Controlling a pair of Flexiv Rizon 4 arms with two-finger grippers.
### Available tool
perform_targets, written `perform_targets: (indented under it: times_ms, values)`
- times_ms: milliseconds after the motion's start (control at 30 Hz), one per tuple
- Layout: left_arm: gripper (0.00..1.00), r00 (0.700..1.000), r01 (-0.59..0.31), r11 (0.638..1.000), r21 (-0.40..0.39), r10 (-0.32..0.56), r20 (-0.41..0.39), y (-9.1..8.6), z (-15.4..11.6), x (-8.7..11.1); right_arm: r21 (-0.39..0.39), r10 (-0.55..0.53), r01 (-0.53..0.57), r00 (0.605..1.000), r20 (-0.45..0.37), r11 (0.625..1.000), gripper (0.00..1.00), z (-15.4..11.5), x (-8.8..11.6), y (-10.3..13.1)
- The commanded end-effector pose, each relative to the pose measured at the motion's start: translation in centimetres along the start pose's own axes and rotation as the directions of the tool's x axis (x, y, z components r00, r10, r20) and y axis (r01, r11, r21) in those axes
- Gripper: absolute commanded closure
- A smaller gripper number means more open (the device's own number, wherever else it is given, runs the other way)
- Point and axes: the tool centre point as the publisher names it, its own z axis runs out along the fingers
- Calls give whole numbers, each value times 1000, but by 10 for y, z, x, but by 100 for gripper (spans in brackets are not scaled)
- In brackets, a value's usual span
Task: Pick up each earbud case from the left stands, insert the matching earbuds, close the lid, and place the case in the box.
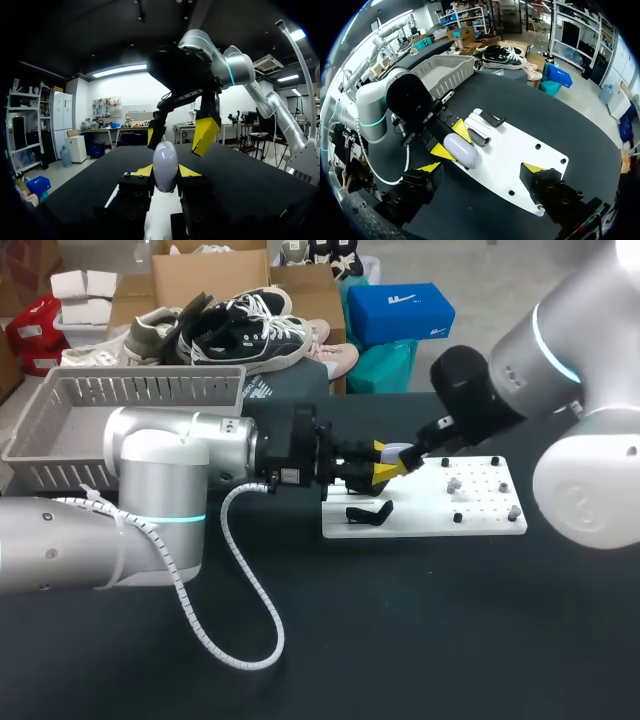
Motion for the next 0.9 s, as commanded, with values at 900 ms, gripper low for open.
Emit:
perform_targets:
  times_ms: [900]
  values:
    - [100,1000,0,1000,6,0,0,2,0,0,56,22,-22,1000,-12,998,0,8,-3,-8]
